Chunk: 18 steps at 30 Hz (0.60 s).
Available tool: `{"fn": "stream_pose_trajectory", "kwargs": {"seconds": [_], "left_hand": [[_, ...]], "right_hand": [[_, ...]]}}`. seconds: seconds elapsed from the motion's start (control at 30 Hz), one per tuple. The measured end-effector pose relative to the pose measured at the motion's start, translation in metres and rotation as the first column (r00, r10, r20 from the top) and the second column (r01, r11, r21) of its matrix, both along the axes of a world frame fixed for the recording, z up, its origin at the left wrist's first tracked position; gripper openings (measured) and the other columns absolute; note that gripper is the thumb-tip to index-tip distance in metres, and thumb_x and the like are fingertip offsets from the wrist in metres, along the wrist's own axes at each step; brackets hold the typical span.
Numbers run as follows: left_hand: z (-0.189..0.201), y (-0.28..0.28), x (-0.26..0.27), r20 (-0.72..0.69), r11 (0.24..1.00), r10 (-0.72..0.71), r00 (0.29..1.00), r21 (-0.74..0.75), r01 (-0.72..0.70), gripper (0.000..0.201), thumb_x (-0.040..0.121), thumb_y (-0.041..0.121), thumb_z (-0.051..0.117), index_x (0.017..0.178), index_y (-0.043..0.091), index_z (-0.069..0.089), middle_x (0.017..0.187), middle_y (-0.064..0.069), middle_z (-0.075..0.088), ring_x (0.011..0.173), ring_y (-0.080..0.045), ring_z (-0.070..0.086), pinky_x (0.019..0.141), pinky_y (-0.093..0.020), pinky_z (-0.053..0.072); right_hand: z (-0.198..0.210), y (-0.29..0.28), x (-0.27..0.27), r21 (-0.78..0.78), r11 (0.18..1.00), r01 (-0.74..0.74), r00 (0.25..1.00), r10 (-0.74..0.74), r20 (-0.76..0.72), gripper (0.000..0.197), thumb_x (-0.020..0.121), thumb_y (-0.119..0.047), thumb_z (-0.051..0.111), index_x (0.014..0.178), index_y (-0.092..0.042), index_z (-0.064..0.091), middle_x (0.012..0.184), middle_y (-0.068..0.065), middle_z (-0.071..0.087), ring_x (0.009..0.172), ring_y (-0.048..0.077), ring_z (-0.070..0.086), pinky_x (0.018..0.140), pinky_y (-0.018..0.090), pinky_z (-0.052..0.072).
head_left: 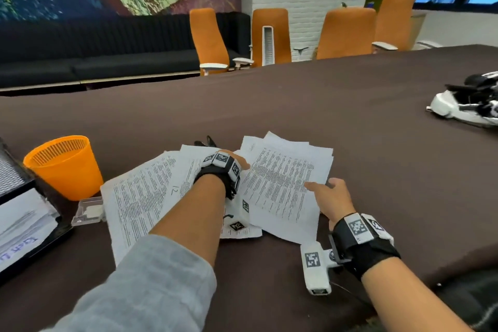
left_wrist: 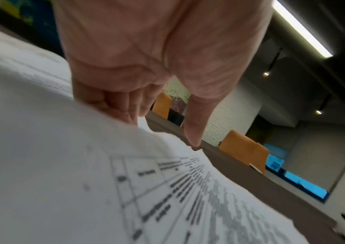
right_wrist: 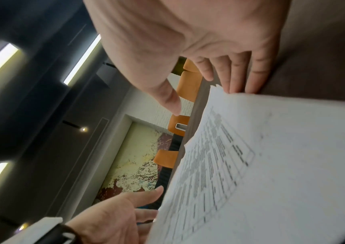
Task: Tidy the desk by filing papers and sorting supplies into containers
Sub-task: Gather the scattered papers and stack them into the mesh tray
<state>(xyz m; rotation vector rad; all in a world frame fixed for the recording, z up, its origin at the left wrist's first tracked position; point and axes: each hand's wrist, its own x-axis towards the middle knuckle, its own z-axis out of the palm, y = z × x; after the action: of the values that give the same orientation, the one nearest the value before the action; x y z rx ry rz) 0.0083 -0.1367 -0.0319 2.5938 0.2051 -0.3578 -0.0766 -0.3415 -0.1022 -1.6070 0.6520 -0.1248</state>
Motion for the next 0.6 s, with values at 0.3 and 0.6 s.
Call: {"fn": "stream_pose_trajectory", "kwargs": {"seconds": [0.3,0.6], "left_hand": [[0.005,-0.015,-0.013,0.036,0.997,-0.074,0.997,-0.028,0.075,0.024,0.099,0.029,0.054,0.091,0.007,0.059,0.097,-0.012,0.06,0.092,-0.029,0.057,0.082,-0.033,0.045],[-0.016,0.088,-0.049,0.091,0.924,0.367,0.926,-0.155,-0.351,0.029,0.081,0.029,0.069,0.097,0.006,0.061,0.083,-0.01,0.065,0.072,-0.026,0.063,0.075,-0.031,0.055]], "right_hand": [[-0.004,-0.016,-0.003,0.194,0.978,-0.073,0.997,0.075,-0.003,0.046,0.089,-0.024,0.066,0.129,-0.005,0.054,0.11,0.012,0.07,0.1,0.023,0.068,0.071,0.033,0.054],[0.016,0.038,-0.016,-0.059,0.986,-0.154,0.976,0.161,0.143,0.006,0.089,-0.019,0.068,0.092,-0.014,0.067,0.095,-0.004,0.064,0.093,0.016,0.057,0.079,0.029,0.041]]}}
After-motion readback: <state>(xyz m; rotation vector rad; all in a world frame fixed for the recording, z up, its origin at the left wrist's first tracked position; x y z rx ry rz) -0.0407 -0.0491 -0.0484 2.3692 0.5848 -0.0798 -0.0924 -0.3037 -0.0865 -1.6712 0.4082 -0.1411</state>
